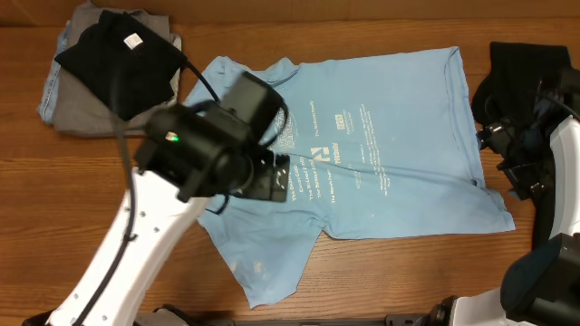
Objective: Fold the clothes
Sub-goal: 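Grasp the lower-left hem with the left gripper, right gripper grasps lower-right hem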
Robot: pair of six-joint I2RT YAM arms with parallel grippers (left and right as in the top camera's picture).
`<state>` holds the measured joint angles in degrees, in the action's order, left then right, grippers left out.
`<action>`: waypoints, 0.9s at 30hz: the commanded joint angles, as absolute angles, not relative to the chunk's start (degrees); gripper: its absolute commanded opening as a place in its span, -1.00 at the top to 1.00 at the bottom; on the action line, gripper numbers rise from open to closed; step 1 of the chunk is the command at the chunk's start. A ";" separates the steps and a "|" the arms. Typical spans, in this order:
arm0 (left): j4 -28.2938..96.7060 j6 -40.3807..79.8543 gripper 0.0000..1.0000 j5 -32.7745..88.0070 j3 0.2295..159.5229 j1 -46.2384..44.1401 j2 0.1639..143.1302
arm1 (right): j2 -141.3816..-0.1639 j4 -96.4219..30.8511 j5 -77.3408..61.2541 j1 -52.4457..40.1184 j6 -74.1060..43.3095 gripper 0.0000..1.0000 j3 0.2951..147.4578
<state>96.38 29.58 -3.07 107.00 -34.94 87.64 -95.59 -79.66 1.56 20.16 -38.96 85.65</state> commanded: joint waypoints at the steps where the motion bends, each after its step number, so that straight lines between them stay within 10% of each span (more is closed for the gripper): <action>1: 96.79 34.87 -1.00 -3.29 100.75 -37.08 87.57 | -93.54 -78.63 2.94 20.18 -39.27 -1.00 85.49; 27: 72.36 40.95 -1.00 12.93 48.97 -37.06 87.59 | -93.56 -77.65 1.98 32.12 -38.83 -1.00 85.49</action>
